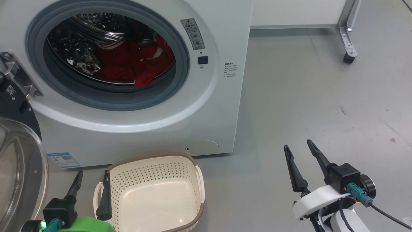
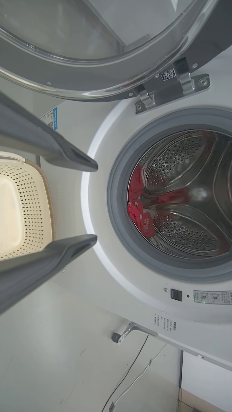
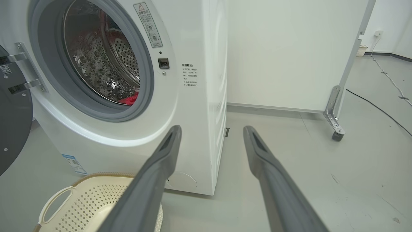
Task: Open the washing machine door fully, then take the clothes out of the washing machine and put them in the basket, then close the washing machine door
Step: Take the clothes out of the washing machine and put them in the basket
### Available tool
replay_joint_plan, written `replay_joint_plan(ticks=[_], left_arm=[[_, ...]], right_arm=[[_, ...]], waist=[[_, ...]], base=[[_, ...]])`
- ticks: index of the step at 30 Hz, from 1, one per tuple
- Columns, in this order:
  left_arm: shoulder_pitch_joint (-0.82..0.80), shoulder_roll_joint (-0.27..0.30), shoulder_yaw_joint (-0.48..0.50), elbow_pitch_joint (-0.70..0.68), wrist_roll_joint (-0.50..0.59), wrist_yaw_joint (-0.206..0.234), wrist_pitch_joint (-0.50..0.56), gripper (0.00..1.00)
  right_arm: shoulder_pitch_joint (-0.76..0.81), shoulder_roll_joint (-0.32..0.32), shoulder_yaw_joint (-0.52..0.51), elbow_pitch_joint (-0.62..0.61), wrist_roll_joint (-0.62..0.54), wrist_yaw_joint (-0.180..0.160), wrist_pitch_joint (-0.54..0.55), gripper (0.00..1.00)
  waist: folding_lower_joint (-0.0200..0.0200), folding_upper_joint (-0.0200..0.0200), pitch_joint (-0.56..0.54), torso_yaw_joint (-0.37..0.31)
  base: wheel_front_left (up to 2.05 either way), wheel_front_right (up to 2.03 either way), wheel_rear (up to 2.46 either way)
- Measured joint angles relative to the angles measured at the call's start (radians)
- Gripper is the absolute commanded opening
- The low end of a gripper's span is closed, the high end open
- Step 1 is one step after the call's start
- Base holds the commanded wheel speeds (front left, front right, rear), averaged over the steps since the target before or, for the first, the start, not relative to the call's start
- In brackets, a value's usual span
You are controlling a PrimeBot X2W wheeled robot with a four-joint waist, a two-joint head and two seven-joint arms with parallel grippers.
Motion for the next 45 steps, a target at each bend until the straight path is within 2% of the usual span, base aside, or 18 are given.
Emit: replay_joint_plan(ticks=[27,33,38,45], left_arm=[[0.004,-0.001,-0.019,-0.003,0.0,0.005,0.005,1.0],[-0.005,-0.008,-0.053,0.005,-0.006,-0.014,0.024,1.0],[-0.087,-0.023,-0.095,0.044,-0.019,-0.046,0.054,1.0],[-0.229,-0.025,-0.101,0.109,-0.021,-0.064,0.085,1.0]], right_arm=[[0.0,0.0,-0.001,-0.003,0.007,-0.001,0.0,1.0],[-0.001,0.0,-0.004,-0.02,-0.006,-0.001,0.0,1.0],[-0.014,0.0,-0.005,-0.042,-0.023,-0.001,0.0,1.0],[-0.08,-0.001,0.012,-0.073,-0.049,0.0,0.0,1.0]], waist=[[0.0,0.0,0.009,0.003],[0.0,0.0,0.047,0.006],[0.0,0.0,0.099,0.009],[0.0,0.0,0.175,0.01]], base=[[0.0,0.0,0.0],[0.0,0.0,0.0],[0.0,0.0,0.0],[0.0,0.0,0.0]])
